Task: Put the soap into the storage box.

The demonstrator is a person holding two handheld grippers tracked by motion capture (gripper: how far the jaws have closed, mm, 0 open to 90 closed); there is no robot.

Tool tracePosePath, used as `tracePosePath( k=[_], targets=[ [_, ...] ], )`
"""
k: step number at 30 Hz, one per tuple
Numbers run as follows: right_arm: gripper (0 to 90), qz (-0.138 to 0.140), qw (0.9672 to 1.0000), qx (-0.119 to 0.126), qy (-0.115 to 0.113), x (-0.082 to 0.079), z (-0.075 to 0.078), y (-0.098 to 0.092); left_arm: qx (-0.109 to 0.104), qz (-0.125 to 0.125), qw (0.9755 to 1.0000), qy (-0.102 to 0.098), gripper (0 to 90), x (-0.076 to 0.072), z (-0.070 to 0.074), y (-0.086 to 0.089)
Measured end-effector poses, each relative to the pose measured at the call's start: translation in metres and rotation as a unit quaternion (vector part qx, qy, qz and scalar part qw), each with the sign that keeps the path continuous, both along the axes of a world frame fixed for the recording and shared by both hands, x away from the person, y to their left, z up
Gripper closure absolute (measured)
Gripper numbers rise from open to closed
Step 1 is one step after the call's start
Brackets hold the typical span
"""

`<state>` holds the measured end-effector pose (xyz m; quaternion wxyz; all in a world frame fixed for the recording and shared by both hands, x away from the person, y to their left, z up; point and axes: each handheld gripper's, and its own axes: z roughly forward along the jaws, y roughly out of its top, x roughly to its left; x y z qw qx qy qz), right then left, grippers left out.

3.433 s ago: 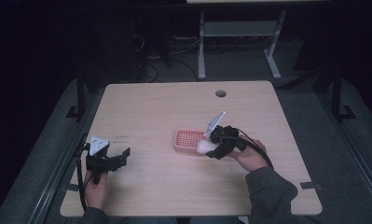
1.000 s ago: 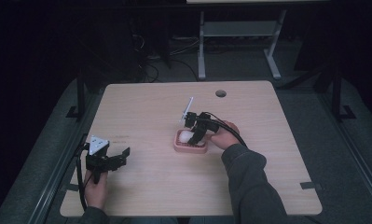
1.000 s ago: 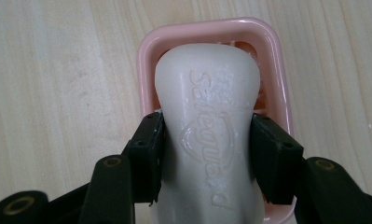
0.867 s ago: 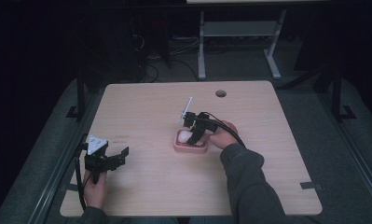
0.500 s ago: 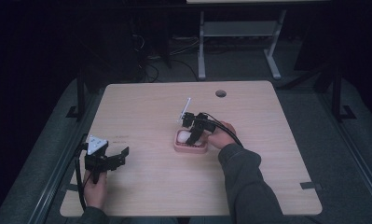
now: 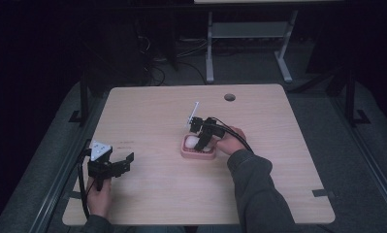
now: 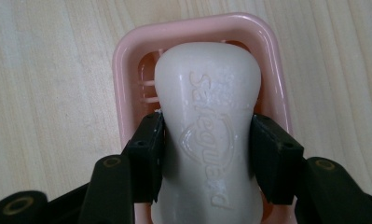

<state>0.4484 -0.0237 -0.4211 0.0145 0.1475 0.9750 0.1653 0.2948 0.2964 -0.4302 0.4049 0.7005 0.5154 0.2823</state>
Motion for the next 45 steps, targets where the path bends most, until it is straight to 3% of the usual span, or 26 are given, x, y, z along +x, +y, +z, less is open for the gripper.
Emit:
tracePosePath(
  k=[13,23,45],
  targets=[
    [47.5,0.000,1.0000,0.005,-0.003,-0.001,0.003,-0.001,0.001,-0.002,1.0000,0.000,14.3,0.000,0.000,-0.002],
    [41.9,-0.002,0.9998,0.019,-0.007,-0.005,0.010,-0.002,0.001,-0.002,1.0000,0.000,14.3,0.000,0.000,-0.002],
    [33.3,-0.025,0.9984,0.047,-0.017,-0.015,0.023,-0.022,0.004,-0.003,1.0000,-0.001,14.3,-0.001,0.000,-0.002]
  ],
)
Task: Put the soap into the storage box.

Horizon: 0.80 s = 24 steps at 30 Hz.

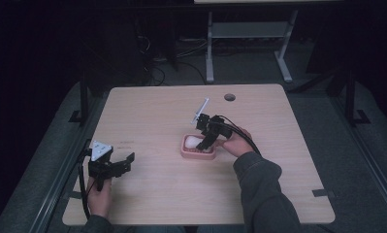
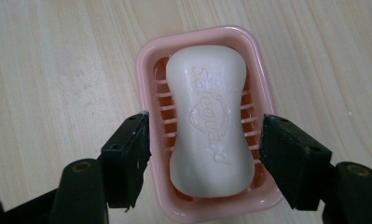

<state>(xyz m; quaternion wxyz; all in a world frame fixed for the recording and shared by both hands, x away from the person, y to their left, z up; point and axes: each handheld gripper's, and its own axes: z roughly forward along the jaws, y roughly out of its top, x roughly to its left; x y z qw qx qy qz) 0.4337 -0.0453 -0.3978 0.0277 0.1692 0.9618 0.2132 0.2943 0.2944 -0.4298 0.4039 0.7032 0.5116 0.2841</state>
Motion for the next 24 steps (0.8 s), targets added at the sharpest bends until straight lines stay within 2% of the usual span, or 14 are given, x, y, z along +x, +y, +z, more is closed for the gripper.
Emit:
tracePosePath(
  k=[24],
  targets=[
    [32.4,-0.016,0.9998,0.008,-0.002,-0.013,0.006,-0.026,0.000,0.001,1.0000,0.000,14.3,0.000,0.000,0.000]
  ],
)
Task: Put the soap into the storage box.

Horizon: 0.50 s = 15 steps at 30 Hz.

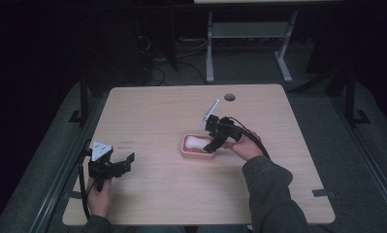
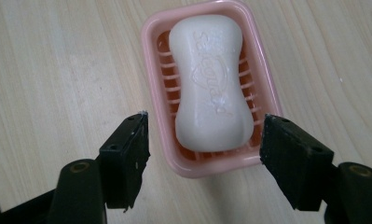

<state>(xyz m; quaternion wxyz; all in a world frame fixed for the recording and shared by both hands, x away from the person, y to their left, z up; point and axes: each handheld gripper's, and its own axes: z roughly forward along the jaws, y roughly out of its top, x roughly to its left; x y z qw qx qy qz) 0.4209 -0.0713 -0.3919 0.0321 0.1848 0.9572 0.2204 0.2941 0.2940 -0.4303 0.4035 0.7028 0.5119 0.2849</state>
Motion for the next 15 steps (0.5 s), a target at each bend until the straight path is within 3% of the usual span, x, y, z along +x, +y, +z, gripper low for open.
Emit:
tracePosePath(
  k=[15],
  targets=[
    [32.4,-0.012,0.9999,0.002,0.002,-0.006,0.001,-0.016,0.002,-0.001,1.0000,-0.001,14.3,0.000,0.000,-0.001]
  ],
)
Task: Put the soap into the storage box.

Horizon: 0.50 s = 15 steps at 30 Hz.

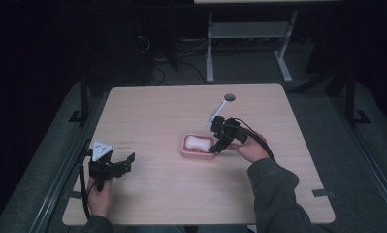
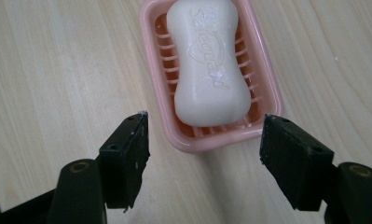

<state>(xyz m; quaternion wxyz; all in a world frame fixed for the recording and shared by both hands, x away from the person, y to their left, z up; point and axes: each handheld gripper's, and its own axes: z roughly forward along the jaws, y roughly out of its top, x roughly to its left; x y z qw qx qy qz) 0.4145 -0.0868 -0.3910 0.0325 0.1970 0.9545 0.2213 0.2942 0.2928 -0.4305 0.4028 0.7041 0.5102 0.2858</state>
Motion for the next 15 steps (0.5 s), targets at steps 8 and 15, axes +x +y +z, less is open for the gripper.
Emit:
tracePosePath(
  k=[8,15],
  targets=[
    [32.1,-0.005,1.0000,-0.003,-0.003,-0.004,0.003,-0.006,0.002,0.000,1.0000,0.000,14.3,0.000,0.000,0.000],
    [32.1,-0.009,0.9999,-0.002,-0.009,-0.008,0.005,-0.014,0.002,-0.001,1.0000,0.000,14.3,0.000,0.000,-0.001]
  ],
)
